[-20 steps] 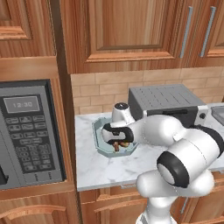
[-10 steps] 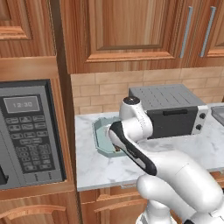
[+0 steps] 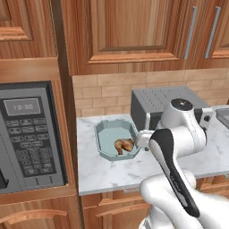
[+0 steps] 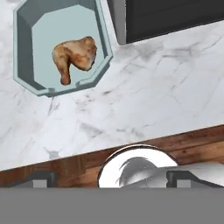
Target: Place one bell pepper and one chicken drumstick in each tupperware on the nearby counter, to pack two identical lunches.
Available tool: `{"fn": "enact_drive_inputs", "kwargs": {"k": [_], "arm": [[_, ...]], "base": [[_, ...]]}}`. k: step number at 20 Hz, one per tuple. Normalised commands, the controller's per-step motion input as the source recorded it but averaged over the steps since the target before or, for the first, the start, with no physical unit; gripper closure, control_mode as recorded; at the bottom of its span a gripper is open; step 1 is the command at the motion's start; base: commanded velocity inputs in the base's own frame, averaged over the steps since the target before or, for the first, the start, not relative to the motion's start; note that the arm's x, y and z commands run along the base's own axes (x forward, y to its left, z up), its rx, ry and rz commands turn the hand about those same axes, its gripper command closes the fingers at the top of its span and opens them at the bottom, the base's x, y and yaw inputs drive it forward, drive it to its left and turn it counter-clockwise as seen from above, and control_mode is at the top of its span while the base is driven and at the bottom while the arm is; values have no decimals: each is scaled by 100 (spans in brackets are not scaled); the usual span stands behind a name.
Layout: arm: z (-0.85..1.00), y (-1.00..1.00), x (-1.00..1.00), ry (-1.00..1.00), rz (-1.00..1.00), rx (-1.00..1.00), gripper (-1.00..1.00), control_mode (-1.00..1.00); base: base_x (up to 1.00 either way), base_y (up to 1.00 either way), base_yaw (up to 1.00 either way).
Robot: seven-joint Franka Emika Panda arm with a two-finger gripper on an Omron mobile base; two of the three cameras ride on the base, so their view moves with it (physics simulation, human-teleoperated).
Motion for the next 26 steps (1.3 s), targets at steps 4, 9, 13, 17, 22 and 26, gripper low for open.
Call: {"fn": "enact_drive_inputs", "kwargs": {"k": [4, 9, 13, 17, 22, 26], "arm": [[84, -45, -69, -11, 5, 0, -100, -100], [85, -14, -52, -23, 11, -2, -100, -100], [51, -10, -41, -15, 11, -5, -100, 100], [0, 0, 0, 0, 0, 0, -100, 100], [0, 0, 0, 0, 0, 0, -100, 100], [0, 0, 0, 0, 0, 0, -100, 100]], "base": [[0, 0, 0], [0, 0, 0], [-16, -1, 2], [-76, -2, 7], [-99, -16, 0], [-100, -53, -4]]}}
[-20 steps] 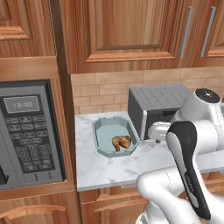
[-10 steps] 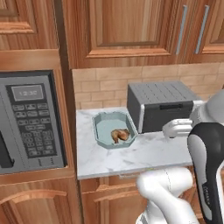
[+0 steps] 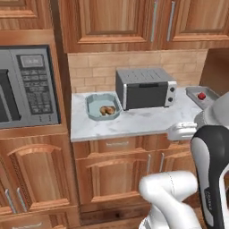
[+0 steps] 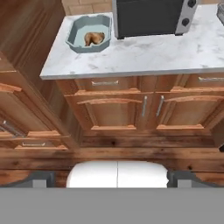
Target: Place one bell pepper and one chicken drumstick in each tupperware on the nearby counter, to pack two identical lunches.
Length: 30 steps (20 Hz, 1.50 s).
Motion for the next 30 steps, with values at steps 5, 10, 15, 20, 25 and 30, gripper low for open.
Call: {"fn": "enact_drive_inputs", "kwargs": {"k": [5, 10, 15, 20, 25, 30], "arm": [[0, 0, 0, 0, 0, 0, -100, 100], [0, 0, 0, 0, 0, 0, -100, 100], [0, 0, 0, 0, 0, 0, -100, 100], [0, 0, 0, 0, 0, 0, -100, 100], [0, 0, 0, 0, 0, 0, -100, 100], [0, 0, 0, 0, 0, 0, -100, 100]], "base": [[-88, -96, -16], [-49, -100, -20], [-64, -68, -7], [-100, -52, 0], [-59, -87, -1], [11, -100, -4]]}}
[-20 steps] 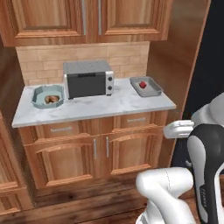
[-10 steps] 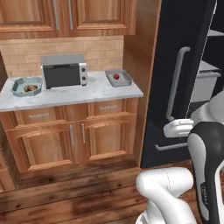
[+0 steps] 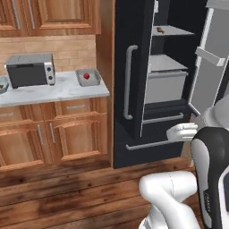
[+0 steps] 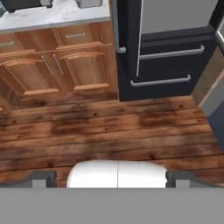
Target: Place one bell pepper and one chicken drumstick in each tupperware on the nearby counter, to pack two identical lunches.
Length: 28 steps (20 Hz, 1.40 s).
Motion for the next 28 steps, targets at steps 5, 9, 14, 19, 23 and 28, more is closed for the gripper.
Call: {"fn": "enact_drive_inputs", "kwargs": {"k": [5, 9, 14, 19, 23, 28], "arm": [[0, 0, 0, 0, 0, 0, -100, 100], [0, 0, 0, 0, 0, 0, -100, 100], [0, 0, 0, 0, 0, 0, -100, 100], [0, 0, 0, 0, 0, 0, -100, 100], [0, 0, 0, 0, 0, 0, -100, 100], [0, 0, 0, 0, 0, 0, -100, 100]], "base": [[32, -100, -4], [34, -91, -4], [47, -45, -1], [64, -6, 0], [69, -1, 5], [39, -32, 1]]}}
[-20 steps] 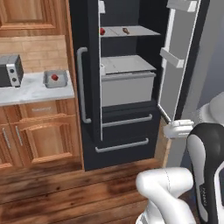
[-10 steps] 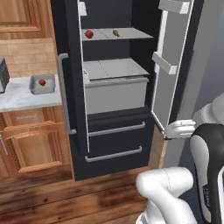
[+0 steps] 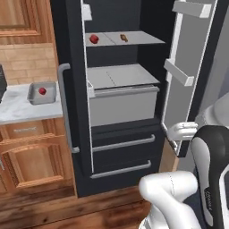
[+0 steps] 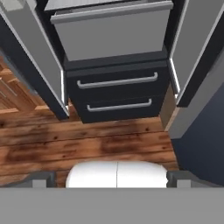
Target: Place one bell pepper and one chicken drumstick in each tupperware on the nearby counter, to pack two identical lunches.
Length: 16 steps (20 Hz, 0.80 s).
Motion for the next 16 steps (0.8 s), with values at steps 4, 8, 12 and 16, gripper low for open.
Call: {"fn": "enact_drive_inputs", "kwargs": {"k": [4, 8, 12, 16], "arm": [[0, 0, 0, 0, 0, 0, -100, 100], [0, 0, 0, 0, 0, 0, -100, 100], [0, 0, 0, 0, 0, 0, -100, 100], [0, 0, 0, 0, 0, 0, -100, 100]], "base": [[52, -30, 0], [69, -10, 0], [87, 0, 0], [73, -15, 0]]}}
